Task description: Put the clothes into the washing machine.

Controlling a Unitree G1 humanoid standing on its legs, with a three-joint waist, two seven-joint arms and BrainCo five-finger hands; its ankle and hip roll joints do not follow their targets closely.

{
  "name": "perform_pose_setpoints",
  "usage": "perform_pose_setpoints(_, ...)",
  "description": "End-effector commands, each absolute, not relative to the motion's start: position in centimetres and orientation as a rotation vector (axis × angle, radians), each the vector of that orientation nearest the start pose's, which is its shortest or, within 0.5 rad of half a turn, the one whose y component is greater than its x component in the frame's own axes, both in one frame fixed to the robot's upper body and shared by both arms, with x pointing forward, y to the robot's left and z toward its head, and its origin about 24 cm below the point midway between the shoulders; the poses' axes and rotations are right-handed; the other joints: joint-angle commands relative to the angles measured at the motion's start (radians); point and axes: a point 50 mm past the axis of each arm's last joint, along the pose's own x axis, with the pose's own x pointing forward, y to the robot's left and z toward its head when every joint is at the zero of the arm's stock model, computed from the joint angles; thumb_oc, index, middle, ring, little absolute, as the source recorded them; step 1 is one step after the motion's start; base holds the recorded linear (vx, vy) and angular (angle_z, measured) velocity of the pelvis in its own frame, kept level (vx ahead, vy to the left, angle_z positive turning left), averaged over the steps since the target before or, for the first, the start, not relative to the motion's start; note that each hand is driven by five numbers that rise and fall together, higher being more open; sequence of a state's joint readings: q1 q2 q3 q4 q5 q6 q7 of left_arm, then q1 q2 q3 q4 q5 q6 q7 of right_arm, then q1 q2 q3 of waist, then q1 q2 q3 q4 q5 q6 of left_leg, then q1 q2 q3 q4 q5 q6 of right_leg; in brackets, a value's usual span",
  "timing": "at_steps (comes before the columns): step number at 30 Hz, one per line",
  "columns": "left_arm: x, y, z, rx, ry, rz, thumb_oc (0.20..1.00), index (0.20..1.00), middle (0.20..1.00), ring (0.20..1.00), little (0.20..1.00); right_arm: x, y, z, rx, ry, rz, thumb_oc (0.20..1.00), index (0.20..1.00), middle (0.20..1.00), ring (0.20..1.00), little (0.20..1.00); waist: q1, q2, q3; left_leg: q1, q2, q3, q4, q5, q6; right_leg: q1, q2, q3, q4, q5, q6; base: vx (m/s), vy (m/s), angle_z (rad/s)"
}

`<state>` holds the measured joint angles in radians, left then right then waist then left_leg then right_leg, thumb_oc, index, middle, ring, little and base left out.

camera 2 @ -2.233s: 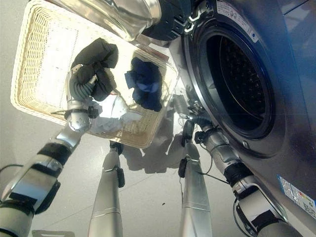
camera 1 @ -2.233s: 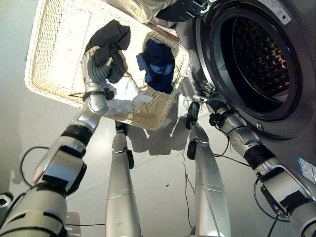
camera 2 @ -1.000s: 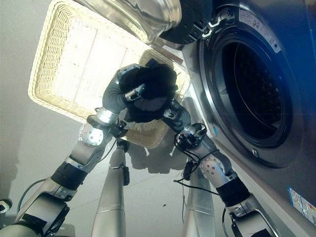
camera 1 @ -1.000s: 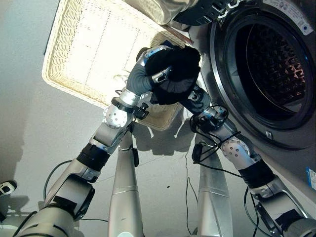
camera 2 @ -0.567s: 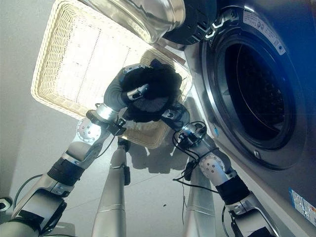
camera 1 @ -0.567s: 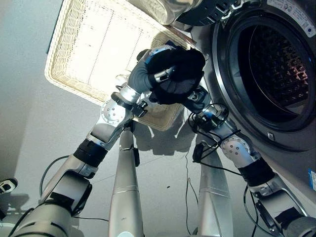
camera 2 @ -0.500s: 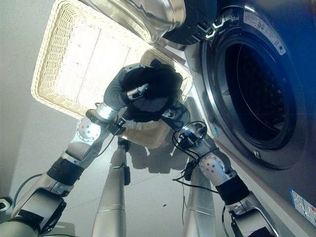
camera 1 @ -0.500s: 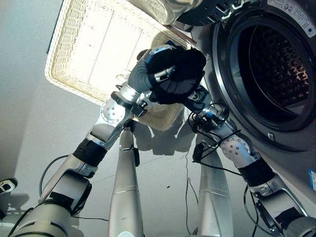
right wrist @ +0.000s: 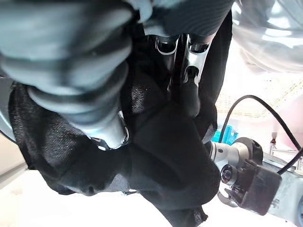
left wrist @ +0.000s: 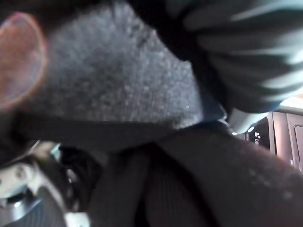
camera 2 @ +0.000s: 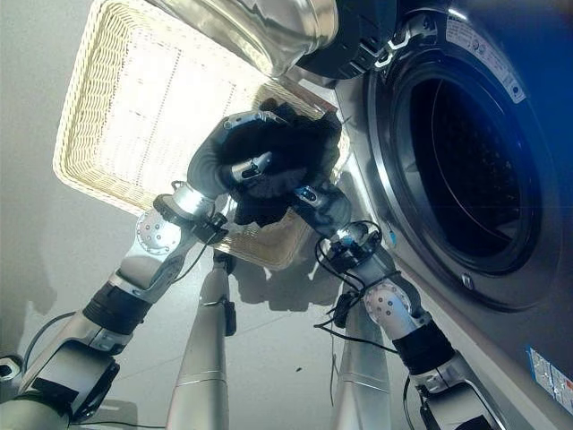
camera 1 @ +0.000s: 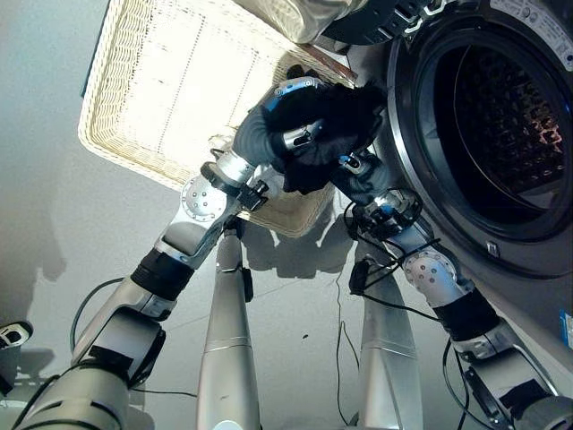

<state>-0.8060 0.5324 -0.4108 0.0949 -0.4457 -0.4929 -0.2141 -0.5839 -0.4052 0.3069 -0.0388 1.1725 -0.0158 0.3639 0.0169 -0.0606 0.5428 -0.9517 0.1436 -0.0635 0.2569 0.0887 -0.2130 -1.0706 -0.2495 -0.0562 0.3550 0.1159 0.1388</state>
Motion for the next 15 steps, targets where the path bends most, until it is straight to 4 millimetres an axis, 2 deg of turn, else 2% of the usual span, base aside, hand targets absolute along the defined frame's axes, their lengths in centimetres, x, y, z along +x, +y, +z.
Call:
perform_pose_setpoints(1, 27.5, 7.8, 26.4, 0.314, -1.090, -0.872, 0.200, 0.200, 0.200, 0.200, 0.200, 27.2, -8.9, 25.2, 0.634, -0.669, 1.132, 0.200, 0.200, 0.200, 0.200, 0.200, -0.014, 0.023, -0.023, -0.015, -0.111, 0.001, -0.024, 0.019, 0.113, 0.038, 0.041, -0.076, -0.118, 0.118, 0.071, 0.00, 0.000, 0.00)
perform_pose_setpoints(7, 27.5, 8.0, 26.4, 0.332, -1.104, -0.840, 0.200, 0.200, 0.200, 0.200, 0.200, 27.2, -8.9, 25.2, 0.631, -0.673, 1.135, 0.200, 0.200, 0.200, 0.200, 0.200, -0.014, 0.023, -0.023, -0.013, -0.110, 0.003, -0.031, 0.023, 0.113, 0.041, 0.044, -0.077, -0.123, 0.118, 0.070, 0.00, 0.000, 0.00)
perform_pose_setpoints(8, 27.7, 8.3, 26.5, 0.341, -1.110, -0.774, 0.865, 0.865, 0.865, 0.865, 0.865, 27.2, -8.9, 25.2, 0.635, -0.675, 1.134, 0.200, 0.200, 0.200, 0.200, 0.200, -0.012, 0.024, -0.023, -0.011, -0.109, 0.003, -0.034, 0.026, 0.112, 0.045, 0.044, -0.079, -0.124, 0.118, 0.070, 0.00, 0.000, 0.00)
perform_pose_setpoints(9, 27.7, 8.3, 26.5, 0.349, -1.114, -0.756, 1.000, 1.000, 1.000, 1.000, 1.000, 27.2, -9.0, 25.2, 0.636, -0.677, 1.133, 0.200, 0.200, 0.200, 0.200, 0.200, -0.012, 0.024, -0.023, -0.011, -0.110, 0.003, -0.036, 0.026, 0.112, 0.045, 0.044, -0.079, -0.125, 0.117, 0.071, 0.00, 0.000, 0.00)
perform_pose_setpoints(15, 27.9, 9.4, 26.9, 0.342, -1.164, -0.541, 1.000, 1.000, 1.000, 1.000, 1.000, 27.2, -9.2, 25.3, 0.642, -0.692, 1.125, 0.200, 0.200, 0.200, 0.200, 0.200, -0.005, 0.025, -0.023, -0.011, -0.110, 0.001, -0.042, 0.029, 0.111, 0.050, 0.043, -0.087, -0.131, 0.116, 0.070, 0.00, 0.000, 0.00)
